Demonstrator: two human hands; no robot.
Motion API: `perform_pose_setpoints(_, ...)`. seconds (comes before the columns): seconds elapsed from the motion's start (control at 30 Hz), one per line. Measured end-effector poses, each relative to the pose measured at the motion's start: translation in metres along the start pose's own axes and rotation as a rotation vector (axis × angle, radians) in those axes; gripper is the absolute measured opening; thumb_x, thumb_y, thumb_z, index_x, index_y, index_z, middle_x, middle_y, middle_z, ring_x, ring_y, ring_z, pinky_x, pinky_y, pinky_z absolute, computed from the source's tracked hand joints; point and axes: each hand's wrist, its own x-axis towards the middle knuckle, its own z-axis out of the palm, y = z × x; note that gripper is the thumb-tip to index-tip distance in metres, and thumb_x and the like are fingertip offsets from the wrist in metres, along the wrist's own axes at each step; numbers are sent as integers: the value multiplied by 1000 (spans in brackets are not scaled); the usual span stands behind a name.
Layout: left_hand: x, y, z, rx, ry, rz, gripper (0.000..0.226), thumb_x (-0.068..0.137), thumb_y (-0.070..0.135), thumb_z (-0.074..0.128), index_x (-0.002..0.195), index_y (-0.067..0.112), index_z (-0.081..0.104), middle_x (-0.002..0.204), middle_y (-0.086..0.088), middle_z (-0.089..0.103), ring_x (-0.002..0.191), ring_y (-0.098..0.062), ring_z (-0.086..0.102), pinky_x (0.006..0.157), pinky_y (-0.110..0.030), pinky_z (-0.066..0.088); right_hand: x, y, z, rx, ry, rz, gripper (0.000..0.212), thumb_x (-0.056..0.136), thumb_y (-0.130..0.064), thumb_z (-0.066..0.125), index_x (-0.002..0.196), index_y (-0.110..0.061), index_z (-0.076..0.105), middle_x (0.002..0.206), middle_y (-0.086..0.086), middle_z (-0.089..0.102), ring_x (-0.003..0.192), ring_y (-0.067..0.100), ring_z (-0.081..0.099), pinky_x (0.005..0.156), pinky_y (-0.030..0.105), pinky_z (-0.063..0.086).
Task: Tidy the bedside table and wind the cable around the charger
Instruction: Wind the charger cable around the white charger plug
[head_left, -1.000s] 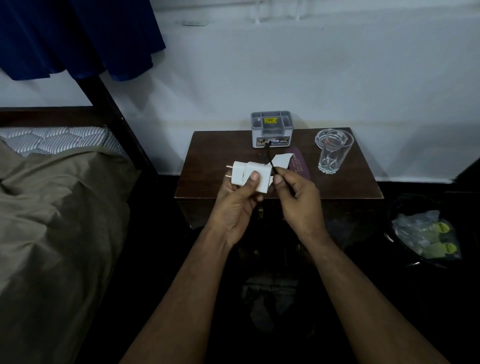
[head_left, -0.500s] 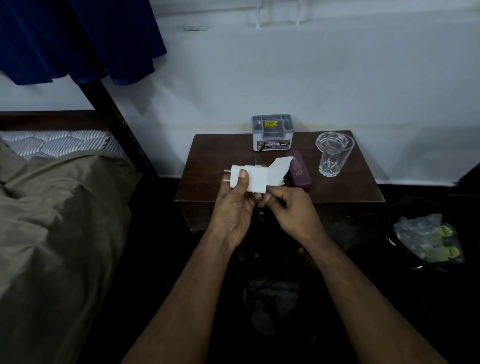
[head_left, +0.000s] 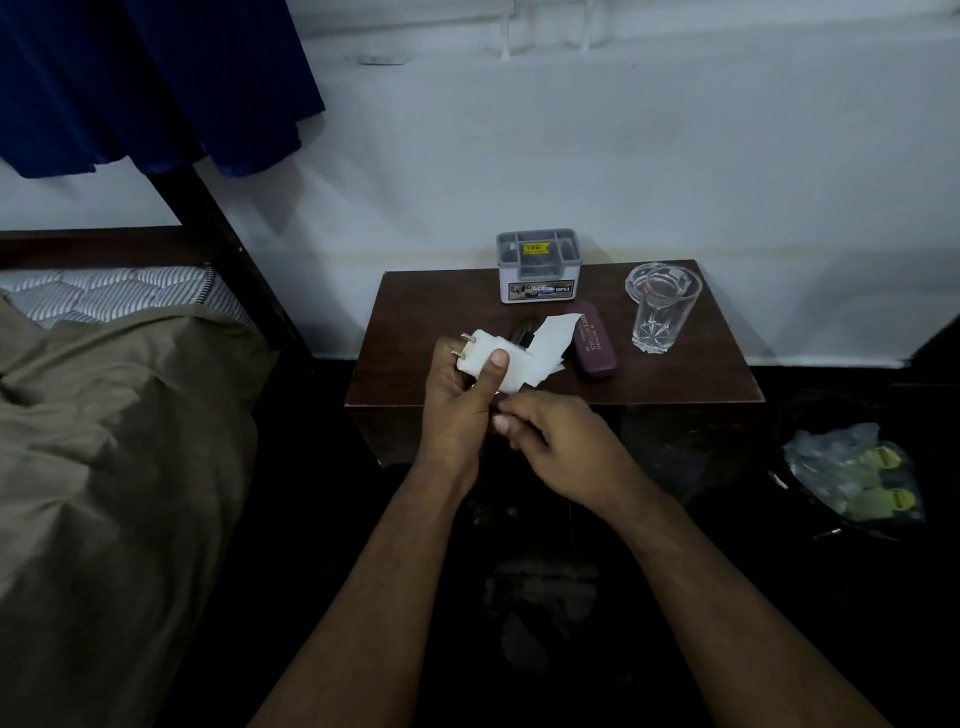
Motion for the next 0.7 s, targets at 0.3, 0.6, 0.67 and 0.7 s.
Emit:
perform_pose_setpoints(0.3,2,0,-4,289,-257,59,10,98,32,59,96,28,50,83,19,61,76,-1,56,68,-21,45,-4,10,-29,-385,488,-56,13,97,-40,63,98,-31,73,90,-8,67,79,9,65,58,26,48)
perform_pose_setpoints(0.6,-3,12,-5,186,-383,-155,23,100,40,49,107,31,69,105,15,73,99,-2,66,86,-18,48,5,30,-49,23,607,44,16,93,-41,68,97,-27,76,90,-10,67,82,9,66,72,35,55)
perform_pose_setpoints(0.67,-4,11,-4,145,-364,-204,41,99,47,48,124,23,68,124,4,72,117,-14,65,102,-33,46,8,37,-52,150,610,73,13,91,-36,71,94,-25,77,87,-3,69,80,18,67,73,44,55)
perform_pose_setpoints(0.7,-5,12,-2,126,-347,-215,44,98,50,49,126,23,68,126,0,72,120,-18,64,104,-37,46,10,39,-51,176,605,83,12,91,-34,72,93,-24,78,86,0,69,79,19,66,74,46,54)
